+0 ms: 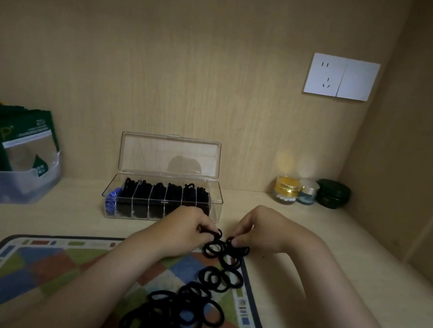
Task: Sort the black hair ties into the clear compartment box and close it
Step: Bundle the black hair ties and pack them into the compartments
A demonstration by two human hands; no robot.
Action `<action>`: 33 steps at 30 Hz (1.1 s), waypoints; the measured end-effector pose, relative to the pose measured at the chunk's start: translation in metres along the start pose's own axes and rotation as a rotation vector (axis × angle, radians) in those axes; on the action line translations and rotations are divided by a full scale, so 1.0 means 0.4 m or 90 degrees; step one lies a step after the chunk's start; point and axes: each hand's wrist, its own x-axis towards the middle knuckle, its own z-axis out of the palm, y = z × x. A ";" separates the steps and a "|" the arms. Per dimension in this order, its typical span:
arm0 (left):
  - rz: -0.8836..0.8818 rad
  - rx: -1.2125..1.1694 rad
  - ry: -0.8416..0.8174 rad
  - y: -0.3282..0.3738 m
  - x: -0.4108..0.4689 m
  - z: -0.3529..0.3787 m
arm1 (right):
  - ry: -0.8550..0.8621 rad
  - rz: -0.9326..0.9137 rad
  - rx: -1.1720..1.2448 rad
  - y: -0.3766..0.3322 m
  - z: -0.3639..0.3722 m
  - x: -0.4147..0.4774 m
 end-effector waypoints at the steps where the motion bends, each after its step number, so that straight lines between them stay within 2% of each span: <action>1: 0.002 0.008 -0.003 -0.002 0.000 -0.002 | -0.002 0.009 -0.025 -0.002 0.001 -0.001; 10: 0.017 0.075 0.008 0.003 -0.001 0.000 | 0.054 0.036 -0.098 -0.007 0.009 0.005; 12: -0.003 0.024 0.025 0.009 -0.003 -0.015 | 0.111 0.020 -0.083 -0.004 0.004 0.006; 14: -0.030 -0.044 0.046 0.013 -0.005 -0.034 | 0.142 -0.015 -0.001 -0.010 -0.008 0.000; 16: -0.046 -0.087 0.048 0.015 -0.006 -0.053 | 0.093 -0.055 0.090 -0.019 -0.020 -0.014; 18: -0.067 -0.151 -0.003 0.018 -0.008 -0.064 | -0.003 -0.070 0.120 -0.030 -0.023 -0.029; 21: -0.090 -0.201 -0.091 0.024 -0.010 -0.059 | -0.077 -0.050 0.017 -0.037 -0.011 -0.034; 26: -0.087 -0.187 -0.110 0.027 -0.011 -0.035 | -0.033 -0.012 -0.098 -0.047 0.008 -0.022; 33: -0.040 -0.010 -0.093 0.019 -0.005 -0.007 | -0.023 -0.032 -0.050 -0.034 -0.008 -0.034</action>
